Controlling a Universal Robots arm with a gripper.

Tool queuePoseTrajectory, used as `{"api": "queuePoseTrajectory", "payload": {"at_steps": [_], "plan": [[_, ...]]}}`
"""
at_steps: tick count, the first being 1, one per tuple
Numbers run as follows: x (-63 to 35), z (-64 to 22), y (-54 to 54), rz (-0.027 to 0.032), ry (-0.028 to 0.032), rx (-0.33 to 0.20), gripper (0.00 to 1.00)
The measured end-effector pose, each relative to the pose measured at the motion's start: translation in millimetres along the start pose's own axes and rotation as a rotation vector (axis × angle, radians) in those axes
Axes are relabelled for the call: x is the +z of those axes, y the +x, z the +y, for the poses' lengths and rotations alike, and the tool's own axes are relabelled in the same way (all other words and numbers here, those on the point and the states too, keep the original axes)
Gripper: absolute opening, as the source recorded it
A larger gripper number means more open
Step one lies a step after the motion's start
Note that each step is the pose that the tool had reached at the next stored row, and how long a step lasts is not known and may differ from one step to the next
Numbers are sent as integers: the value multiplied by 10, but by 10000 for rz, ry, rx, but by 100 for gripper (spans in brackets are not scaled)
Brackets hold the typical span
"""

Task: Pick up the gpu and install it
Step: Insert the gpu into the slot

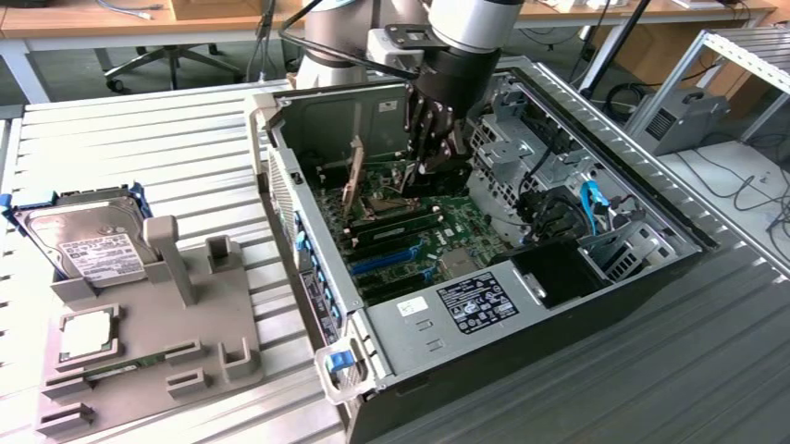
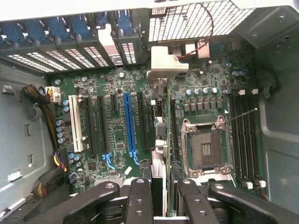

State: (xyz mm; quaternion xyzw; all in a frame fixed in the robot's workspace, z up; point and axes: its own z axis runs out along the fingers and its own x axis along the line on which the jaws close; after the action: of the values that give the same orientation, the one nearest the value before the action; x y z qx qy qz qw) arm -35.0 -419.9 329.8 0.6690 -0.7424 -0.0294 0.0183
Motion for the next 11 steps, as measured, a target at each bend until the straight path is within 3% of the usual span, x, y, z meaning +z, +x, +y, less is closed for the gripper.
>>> {"api": "queuePoseTrajectory", "payload": {"at_steps": [11], "plan": [[83, -5, 9, 0, 0, -1, 26]]}}
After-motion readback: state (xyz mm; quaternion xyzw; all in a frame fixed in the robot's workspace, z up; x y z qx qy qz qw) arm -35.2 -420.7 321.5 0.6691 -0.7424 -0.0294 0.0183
